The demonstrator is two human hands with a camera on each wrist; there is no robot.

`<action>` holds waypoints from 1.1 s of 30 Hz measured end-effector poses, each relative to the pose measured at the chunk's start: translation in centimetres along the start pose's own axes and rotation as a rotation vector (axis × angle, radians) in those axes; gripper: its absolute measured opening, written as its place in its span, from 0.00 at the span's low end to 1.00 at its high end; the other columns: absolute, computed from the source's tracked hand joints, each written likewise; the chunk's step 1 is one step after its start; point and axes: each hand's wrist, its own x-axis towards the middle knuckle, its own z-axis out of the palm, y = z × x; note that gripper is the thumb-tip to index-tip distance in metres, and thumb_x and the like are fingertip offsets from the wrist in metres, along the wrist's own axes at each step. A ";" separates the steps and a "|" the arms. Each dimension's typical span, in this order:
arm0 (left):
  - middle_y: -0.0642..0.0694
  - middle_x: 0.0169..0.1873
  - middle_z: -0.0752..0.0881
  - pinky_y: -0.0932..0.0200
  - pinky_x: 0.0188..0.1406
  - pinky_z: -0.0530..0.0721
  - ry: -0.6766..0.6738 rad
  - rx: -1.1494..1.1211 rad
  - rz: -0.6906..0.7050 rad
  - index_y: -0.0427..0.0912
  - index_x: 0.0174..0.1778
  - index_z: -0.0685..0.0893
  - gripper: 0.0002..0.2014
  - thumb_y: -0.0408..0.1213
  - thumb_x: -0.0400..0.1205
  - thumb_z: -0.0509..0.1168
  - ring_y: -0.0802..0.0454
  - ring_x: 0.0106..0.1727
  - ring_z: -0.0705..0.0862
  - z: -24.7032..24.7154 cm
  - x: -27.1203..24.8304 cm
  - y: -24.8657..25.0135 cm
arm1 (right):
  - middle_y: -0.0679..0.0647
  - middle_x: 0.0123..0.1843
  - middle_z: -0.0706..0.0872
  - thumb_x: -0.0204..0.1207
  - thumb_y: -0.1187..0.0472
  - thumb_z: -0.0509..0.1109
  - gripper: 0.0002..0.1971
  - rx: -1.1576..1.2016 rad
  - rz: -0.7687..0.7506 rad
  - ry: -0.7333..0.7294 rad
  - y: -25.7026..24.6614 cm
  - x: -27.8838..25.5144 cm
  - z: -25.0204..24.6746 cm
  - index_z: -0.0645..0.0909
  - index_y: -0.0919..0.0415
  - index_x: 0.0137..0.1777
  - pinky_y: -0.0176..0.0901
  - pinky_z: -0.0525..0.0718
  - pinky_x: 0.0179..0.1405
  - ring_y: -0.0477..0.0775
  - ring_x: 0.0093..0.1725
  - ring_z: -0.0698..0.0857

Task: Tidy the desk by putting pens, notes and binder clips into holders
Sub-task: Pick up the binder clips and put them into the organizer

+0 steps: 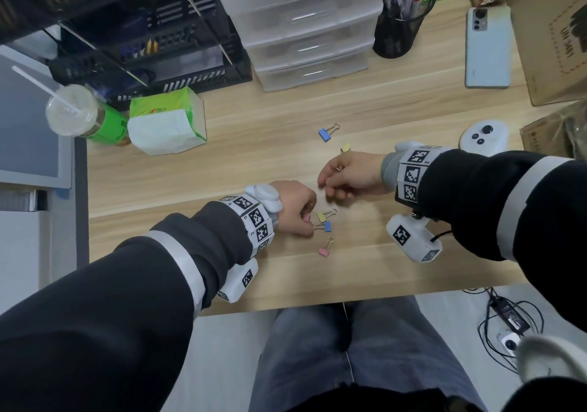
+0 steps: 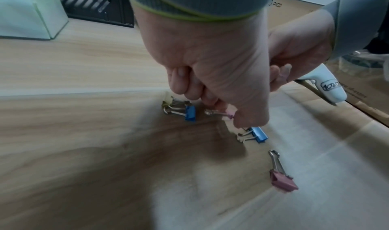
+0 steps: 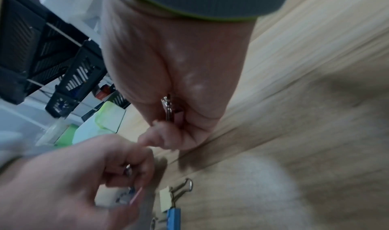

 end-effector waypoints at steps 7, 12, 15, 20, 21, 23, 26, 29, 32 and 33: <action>0.39 0.39 0.89 0.50 0.41 0.85 -0.074 -0.062 -0.119 0.37 0.45 0.86 0.24 0.56 0.74 0.58 0.39 0.42 0.87 -0.2 -0.4 -0.9 | 0.42 0.32 0.81 0.71 0.61 0.77 0.06 -0.861 -0.180 -0.108 -0.7 -1.3 3.6 0.88 0.52 0.46 0.38 0.78 0.35 0.42 0.30 0.78; 0.44 0.38 0.87 0.52 0.41 0.83 -0.013 -0.087 -0.153 0.40 0.44 0.85 0.17 0.51 0.78 0.62 0.41 0.40 0.85 0.0 -1.0 -1.6 | 0.40 0.36 0.80 0.68 0.47 0.81 0.14 -1.248 -0.292 -0.157 0.6 -1.4 4.9 0.87 0.45 0.53 0.36 0.74 0.30 0.44 0.36 0.81; 0.45 0.33 0.85 0.57 0.31 0.73 0.047 -0.124 -0.187 0.38 0.40 0.83 0.16 0.49 0.79 0.62 0.45 0.34 0.79 -0.5 -1.3 -1.7 | 0.41 0.36 0.78 0.71 0.41 0.77 0.17 -1.361 -0.389 -0.138 1.5 -1.1 5.8 0.85 0.45 0.57 0.39 0.74 0.36 0.50 0.41 0.83; 0.46 0.27 0.88 0.59 0.26 0.73 0.032 -0.141 -0.216 0.42 0.28 0.88 0.18 0.48 0.76 0.60 0.48 0.29 0.83 -1.6 -1.8 -1.8 | 0.42 0.34 0.77 0.75 0.46 0.70 0.07 -1.503 -0.370 -0.125 2.3 -0.9 6.8 0.84 0.47 0.48 0.44 0.85 0.49 0.55 0.40 0.84; 0.46 0.27 0.88 0.60 0.25 0.72 0.027 -0.122 -0.225 0.43 0.27 0.87 0.17 0.47 0.75 0.60 0.48 0.28 0.82 -1.7 -1.9 -1.8 | 0.43 0.33 0.77 0.74 0.49 0.68 0.06 -1.523 -0.344 -0.114 2.3 -0.9 6.7 0.84 0.47 0.46 0.47 0.86 0.49 0.56 0.40 0.86; 0.46 0.27 0.87 0.59 0.25 0.72 0.032 -0.097 -0.249 0.45 0.25 0.86 0.16 0.47 0.75 0.61 0.48 0.28 0.81 -1.9 -2.0 -1.8 | 0.44 0.34 0.76 0.72 0.52 0.67 0.05 -1.544 -0.323 -0.100 2.4 -1.1 6.3 0.83 0.47 0.45 0.47 0.87 0.49 0.58 0.41 0.85; 0.43 0.32 0.89 0.57 0.28 0.75 0.039 -0.089 -0.281 0.44 0.29 0.88 0.15 0.48 0.74 0.62 0.47 0.29 0.80 -2.0 -2.1 -2.0 | 0.44 0.33 0.74 0.72 0.51 0.69 0.06 -1.516 -0.361 -0.087 2.5 -1.5 6.0 0.79 0.48 0.47 0.44 0.84 0.47 0.57 0.40 0.82; 0.42 0.33 0.89 0.55 0.27 0.76 0.022 -0.106 -0.283 0.47 0.28 0.90 0.14 0.49 0.72 0.63 0.48 0.29 0.80 -2.2 -2.3 -2.1 | 0.43 0.37 0.80 0.66 0.45 0.72 0.15 -1.476 -0.342 -0.106 2.6 -1.5 6.1 0.81 0.46 0.52 0.47 0.86 0.48 0.55 0.42 0.85; 0.42 0.36 0.89 0.57 0.27 0.74 0.026 -0.099 -0.285 0.46 0.32 0.91 0.15 0.49 0.74 0.63 0.48 0.30 0.79 -2.5 -2.6 -2.1 | 0.42 0.40 0.79 0.72 0.46 0.69 0.13 -1.449 -0.361 -0.131 3.3 -1.4 6.8 0.83 0.44 0.55 0.49 0.86 0.50 0.56 0.44 0.86; 0.41 0.38 0.90 0.58 0.28 0.73 0.033 -0.094 -0.289 0.45 0.36 0.91 0.15 0.48 0.76 0.63 0.47 0.32 0.79 -2.5 -2.6 -2.1 | 0.42 0.40 0.78 0.75 0.47 0.68 0.10 -1.443 -0.376 -0.125 3.5 -1.3 6.9 0.83 0.45 0.54 0.49 0.87 0.51 0.56 0.44 0.86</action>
